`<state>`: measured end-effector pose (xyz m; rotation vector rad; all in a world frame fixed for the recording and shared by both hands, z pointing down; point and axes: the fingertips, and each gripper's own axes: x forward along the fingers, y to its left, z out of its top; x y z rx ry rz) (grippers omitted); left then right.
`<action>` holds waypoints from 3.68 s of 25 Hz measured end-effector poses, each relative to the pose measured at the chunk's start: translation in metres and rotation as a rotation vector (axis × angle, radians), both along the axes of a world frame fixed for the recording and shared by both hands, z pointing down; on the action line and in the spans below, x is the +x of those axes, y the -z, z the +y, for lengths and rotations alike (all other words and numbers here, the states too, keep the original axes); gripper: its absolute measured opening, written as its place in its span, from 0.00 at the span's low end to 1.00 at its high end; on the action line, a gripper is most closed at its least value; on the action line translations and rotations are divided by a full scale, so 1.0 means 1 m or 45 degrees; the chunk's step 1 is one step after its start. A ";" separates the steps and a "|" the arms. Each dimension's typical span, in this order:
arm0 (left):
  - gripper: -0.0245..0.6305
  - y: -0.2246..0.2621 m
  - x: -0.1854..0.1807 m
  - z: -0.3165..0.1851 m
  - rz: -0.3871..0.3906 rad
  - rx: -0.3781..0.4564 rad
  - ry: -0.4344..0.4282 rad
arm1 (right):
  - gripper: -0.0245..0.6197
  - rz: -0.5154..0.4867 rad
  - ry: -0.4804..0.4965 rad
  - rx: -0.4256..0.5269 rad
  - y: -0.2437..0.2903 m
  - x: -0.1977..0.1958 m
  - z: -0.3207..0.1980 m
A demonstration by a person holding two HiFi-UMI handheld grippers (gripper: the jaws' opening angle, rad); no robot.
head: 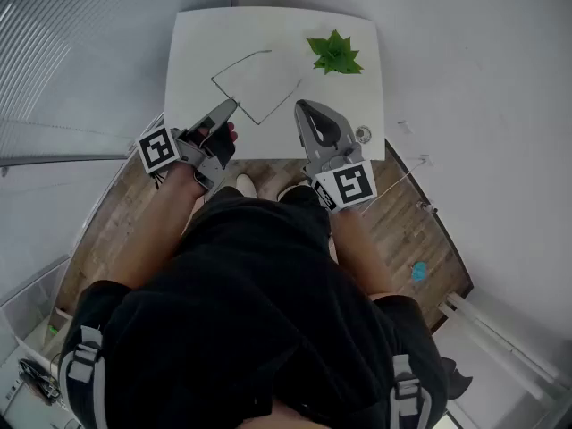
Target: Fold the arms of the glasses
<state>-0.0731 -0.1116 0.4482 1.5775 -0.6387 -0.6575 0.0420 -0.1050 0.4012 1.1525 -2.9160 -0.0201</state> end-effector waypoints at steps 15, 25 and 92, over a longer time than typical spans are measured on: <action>0.06 0.002 -0.002 0.002 -0.004 0.002 0.008 | 0.05 -0.078 -0.024 -0.115 -0.009 0.004 -0.008; 0.06 -0.002 -0.008 0.003 0.004 -0.011 0.005 | 0.07 -0.222 -0.059 -0.268 -0.018 0.006 -0.020; 0.06 -0.008 0.007 0.003 0.018 0.004 -0.065 | 0.10 -1.289 0.062 -1.235 -0.065 0.004 -0.061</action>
